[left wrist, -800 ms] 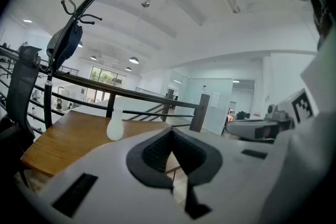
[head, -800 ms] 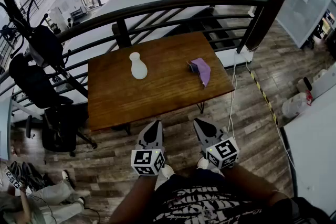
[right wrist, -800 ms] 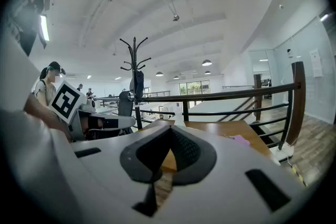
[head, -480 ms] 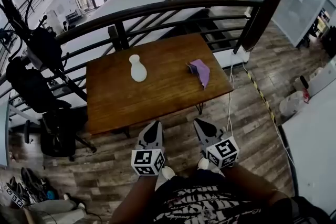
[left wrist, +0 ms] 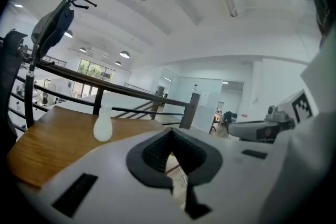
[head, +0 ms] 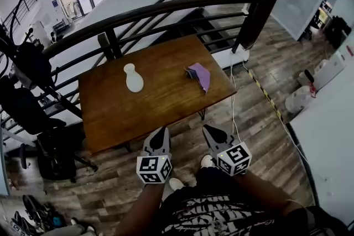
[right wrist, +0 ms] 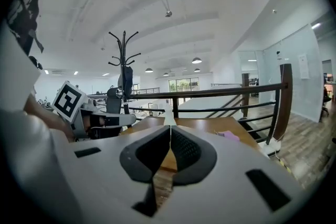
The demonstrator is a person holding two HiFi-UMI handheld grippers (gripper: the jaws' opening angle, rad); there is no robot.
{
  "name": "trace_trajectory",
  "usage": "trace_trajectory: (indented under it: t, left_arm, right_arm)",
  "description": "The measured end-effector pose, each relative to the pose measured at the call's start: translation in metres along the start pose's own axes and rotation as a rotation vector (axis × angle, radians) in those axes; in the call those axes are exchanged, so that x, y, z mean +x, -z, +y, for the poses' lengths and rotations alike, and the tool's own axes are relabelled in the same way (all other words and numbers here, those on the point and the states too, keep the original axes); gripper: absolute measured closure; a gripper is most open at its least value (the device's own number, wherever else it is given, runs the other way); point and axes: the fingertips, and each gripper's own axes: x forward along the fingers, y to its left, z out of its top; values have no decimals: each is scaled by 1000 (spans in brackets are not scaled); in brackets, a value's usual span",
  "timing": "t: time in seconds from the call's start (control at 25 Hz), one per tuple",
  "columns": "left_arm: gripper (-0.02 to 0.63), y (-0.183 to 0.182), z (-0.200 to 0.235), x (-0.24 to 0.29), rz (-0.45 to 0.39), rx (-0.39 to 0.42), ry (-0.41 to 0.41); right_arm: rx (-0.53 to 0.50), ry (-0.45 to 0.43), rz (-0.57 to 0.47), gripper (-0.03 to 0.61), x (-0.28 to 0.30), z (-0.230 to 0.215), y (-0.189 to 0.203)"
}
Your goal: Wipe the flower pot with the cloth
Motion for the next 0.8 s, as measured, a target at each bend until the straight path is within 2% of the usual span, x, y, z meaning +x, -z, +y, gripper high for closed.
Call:
trace_trajectory:
  t: [0.36,0.56,0.8]
  left_arm:
    - [615,-1,2,56,50,25,53]
    - [615,1,26,95,89,35,20]
    - [615,5,53,173,125,22,-14]
  right_arm:
    - [61,66,8,578,23,-56,5]
    - [67,35,18,578,68,-87,5]
    - [74,-8,59,578,137,-150,10]
